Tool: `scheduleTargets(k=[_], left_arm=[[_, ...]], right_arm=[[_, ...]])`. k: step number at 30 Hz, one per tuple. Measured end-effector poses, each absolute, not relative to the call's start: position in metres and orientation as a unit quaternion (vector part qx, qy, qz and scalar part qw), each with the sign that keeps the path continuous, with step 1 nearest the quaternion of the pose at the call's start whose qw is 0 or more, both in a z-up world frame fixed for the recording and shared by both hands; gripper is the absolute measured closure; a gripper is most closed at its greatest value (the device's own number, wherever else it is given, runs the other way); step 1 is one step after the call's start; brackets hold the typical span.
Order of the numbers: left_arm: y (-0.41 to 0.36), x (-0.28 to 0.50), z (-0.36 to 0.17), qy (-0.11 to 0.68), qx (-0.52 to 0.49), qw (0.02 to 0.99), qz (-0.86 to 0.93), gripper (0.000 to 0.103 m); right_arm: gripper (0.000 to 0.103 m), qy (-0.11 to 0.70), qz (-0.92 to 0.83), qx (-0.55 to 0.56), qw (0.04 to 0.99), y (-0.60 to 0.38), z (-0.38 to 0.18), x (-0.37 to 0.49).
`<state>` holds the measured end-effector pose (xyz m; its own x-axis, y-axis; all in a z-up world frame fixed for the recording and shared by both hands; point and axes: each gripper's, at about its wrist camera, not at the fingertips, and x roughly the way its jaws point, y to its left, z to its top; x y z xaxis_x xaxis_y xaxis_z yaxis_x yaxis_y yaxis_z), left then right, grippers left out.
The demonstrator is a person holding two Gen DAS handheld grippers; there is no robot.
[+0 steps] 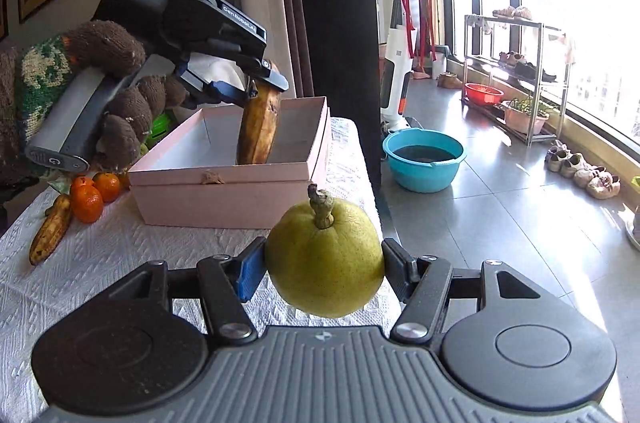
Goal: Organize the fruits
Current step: 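Carry the banana with the left gripper into the pink box and release, then lower the pear into the pink box and open the right gripper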
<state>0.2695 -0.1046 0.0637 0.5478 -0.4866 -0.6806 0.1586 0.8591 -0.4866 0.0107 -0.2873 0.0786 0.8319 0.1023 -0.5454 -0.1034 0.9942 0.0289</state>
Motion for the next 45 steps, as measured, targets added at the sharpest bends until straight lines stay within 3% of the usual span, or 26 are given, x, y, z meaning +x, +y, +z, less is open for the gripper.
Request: scheduleTargets(k=[10, 16, 22, 27, 32, 45], left_arm=[[-0.114, 0.283, 0.033, 0.480, -0.176, 0.824, -0.245, 0.066], [-0.067, 0.241, 0.090, 0.374, -0.189, 0.857, -0.299, 0.065], [0.015, 0.191, 0.109, 0.282, -0.138, 0.936, -0.158, 0.065], [0.065, 0.173, 0.088, 0.299, -0.146, 0.921, -0.204, 0.065], [0.084, 0.166, 0.069, 0.347, -0.140, 0.884, -0.280, 0.065], [0.036, 0.116, 0.024, 0.326, -0.109, 0.889, -0.301, 0.066]], right_arm=[[0.042, 0.296, 0.061, -0.004, 0.953, -0.293, 0.071, 0.036], [0.042, 0.284, 0.058, -0.011, 0.957, -0.290, 0.086, 0.045], [0.042, 0.262, 0.086, -0.014, 0.961, -0.261, 0.126, 0.073], [0.042, 0.328, 0.144, 0.044, 0.933, -0.214, 0.132, 0.148], [0.042, 0.422, 0.182, 0.054, 0.887, -0.162, 0.093, 0.216], [0.040, 0.505, 0.190, 0.110, 0.835, -0.151, 0.054, 0.212]])
